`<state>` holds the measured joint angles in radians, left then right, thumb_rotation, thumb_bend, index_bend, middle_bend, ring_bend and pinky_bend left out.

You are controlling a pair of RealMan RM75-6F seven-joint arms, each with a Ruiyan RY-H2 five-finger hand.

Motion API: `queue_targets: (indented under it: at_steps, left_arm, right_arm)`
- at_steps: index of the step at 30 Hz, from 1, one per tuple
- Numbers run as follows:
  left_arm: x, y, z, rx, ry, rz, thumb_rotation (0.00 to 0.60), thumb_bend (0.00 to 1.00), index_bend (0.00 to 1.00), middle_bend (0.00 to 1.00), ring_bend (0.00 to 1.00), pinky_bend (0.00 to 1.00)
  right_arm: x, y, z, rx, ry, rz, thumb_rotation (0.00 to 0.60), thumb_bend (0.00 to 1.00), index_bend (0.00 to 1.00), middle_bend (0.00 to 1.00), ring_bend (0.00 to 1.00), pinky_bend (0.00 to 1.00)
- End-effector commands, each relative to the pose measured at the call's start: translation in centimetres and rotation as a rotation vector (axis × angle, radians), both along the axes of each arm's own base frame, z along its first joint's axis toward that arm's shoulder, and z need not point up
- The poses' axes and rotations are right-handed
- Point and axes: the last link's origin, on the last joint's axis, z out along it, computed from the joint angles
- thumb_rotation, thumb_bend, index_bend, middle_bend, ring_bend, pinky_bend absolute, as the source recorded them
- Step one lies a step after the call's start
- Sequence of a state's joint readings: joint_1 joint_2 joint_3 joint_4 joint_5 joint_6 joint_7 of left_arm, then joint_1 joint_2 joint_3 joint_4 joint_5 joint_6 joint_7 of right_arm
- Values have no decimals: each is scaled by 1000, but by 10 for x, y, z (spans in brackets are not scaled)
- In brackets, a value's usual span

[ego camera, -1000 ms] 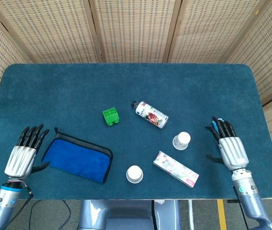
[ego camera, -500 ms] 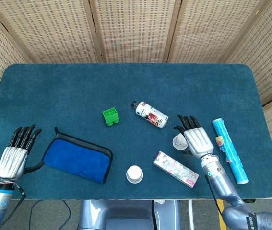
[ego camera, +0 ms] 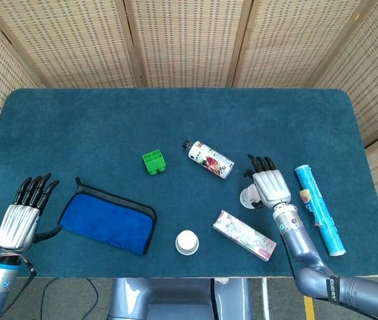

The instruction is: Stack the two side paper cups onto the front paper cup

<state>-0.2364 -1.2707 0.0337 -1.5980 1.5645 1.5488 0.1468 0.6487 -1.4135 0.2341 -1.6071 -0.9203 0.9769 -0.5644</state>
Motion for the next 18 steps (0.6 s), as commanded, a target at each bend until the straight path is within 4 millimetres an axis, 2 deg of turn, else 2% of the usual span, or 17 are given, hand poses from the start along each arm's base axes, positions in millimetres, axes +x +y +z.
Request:
queue_targets:
  at_steps: [1,8,18]
  left_arm:
    - [0,0,0,2,-2,0,600,117,70,0,0,0]
    - [-1,0,-3,-8,7,2,600,116,72,0,0,0]
    - [0,-1,-1,-11,1,-7,600,117,74,0,0,0]
  right_arm:
    - [-5,-1,-2,4,3,-16,600,146,373,3,0,0]
    - [-12,-1,-9,18,3,-34,600,151,420,23,0,0]
    - [-5,-1,-15,10,9,-2,600,198,554,81,0,11]
